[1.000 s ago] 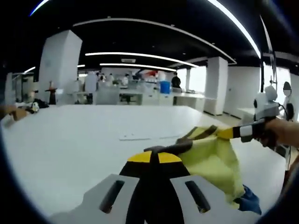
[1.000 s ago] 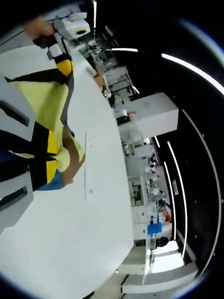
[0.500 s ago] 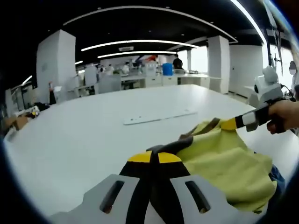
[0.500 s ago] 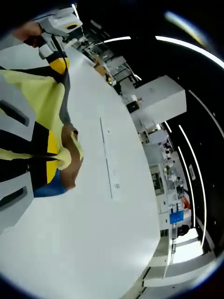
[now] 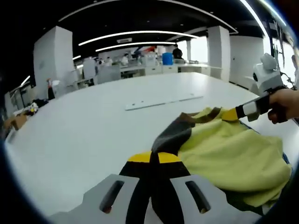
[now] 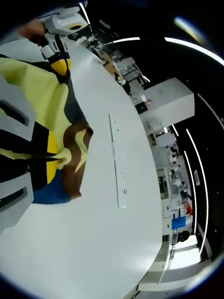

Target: Fold the garment on the visible template until the final outline fits inside the template.

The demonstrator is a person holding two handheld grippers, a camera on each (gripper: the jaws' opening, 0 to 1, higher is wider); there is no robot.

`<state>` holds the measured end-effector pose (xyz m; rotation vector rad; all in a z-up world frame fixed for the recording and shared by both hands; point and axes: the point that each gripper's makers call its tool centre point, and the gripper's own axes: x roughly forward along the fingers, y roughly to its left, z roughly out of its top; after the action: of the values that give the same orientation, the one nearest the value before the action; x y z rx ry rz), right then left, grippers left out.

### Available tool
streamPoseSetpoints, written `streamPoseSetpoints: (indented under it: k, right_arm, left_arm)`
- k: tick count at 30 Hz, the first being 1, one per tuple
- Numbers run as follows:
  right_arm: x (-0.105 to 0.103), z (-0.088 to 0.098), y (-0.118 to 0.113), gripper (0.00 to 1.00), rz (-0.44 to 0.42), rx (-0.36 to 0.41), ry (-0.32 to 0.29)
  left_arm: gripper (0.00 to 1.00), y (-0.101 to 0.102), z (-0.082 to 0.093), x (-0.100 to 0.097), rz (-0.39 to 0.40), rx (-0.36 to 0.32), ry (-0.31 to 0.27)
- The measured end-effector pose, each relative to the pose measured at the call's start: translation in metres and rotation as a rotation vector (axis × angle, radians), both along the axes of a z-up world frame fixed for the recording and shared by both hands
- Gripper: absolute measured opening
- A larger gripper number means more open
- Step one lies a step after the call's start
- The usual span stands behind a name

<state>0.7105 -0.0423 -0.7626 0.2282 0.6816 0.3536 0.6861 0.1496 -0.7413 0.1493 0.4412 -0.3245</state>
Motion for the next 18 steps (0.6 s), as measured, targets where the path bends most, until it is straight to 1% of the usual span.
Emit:
streamPoseSetpoints:
  k: [1, 2, 3, 4, 6, 7, 8, 9, 10, 11, 12, 13, 15, 17, 18]
  right_arm:
    - [-0.001, 0.001, -0.001, 0.0, 0.0, -0.002, 0.006]
    - [-0.003, 0.002, -0.001, 0.03, -0.003, 0.002, 0.025]
    - [-0.004, 0.005, -0.002, 0.08, -0.004, 0.001, 0.023]
    - [-0.005, 0.01, -0.004, 0.17, -0.007, -0.011, 0.012]
    - [-0.006, 0.018, -0.006, 0.31, 0.0, -0.032, -0.006]
    - [-0.008, 0.021, -0.006, 0.37, 0.002, -0.033, -0.005]
    - [-0.01, 0.024, -0.007, 0.4, 0.008, -0.028, 0.003]
    - [-0.017, 0.026, -0.004, 0.43, 0.026, -0.009, 0.034]
    - [-0.021, 0.029, -0.003, 0.47, 0.044, 0.0, 0.042]
    - [-0.028, 0.032, -0.003, 0.5, 0.06, 0.002, 0.053]
    - [-0.032, 0.033, -0.004, 0.54, 0.07, -0.013, 0.056]
    - [-0.039, 0.035, -0.007, 0.57, 0.097, -0.041, 0.06]
    - [-0.046, 0.039, -0.01, 0.63, 0.107, -0.062, 0.052]
    - [-0.053, 0.047, -0.011, 0.67, 0.112, -0.049, 0.033]
    - [-0.056, 0.05, -0.012, 0.71, 0.116, -0.043, 0.026]
  left_arm:
    - [0.05, 0.004, 0.0, 0.0, 0.015, 0.024, -0.001]
    - [0.09, 0.004, 0.004, 0.0, 0.006, 0.049, -0.025]
    - [0.15, 0.005, 0.007, 0.001, 0.007, 0.06, -0.038]
    - [0.2, 0.006, 0.009, 0.0, 0.009, 0.069, -0.043]
    - [0.31, 0.007, 0.014, -0.001, 0.01, 0.066, -0.055]
    - [0.34, 0.008, 0.016, -0.002, 0.011, 0.064, -0.055]
    - [0.37, 0.009, 0.018, -0.003, 0.012, 0.064, -0.056]
    - [0.4, 0.01, 0.02, -0.005, 0.014, 0.067, -0.057]
    - [0.43, 0.011, 0.021, -0.006, 0.015, 0.069, -0.056]
    - [0.47, 0.012, 0.023, -0.009, 0.018, 0.074, -0.053]
    - [0.52, 0.013, 0.024, -0.011, 0.016, 0.075, -0.051]
    - [0.55, 0.013, 0.026, -0.015, 0.011, 0.068, -0.047]
    - [0.58, 0.013, 0.028, -0.022, 0.004, 0.041, -0.031]
    - [0.61, 0.014, 0.032, -0.03, -0.001, 0.02, -0.026]
    - [0.62, 0.014, 0.033, -0.033, -0.006, 0.021, -0.025]
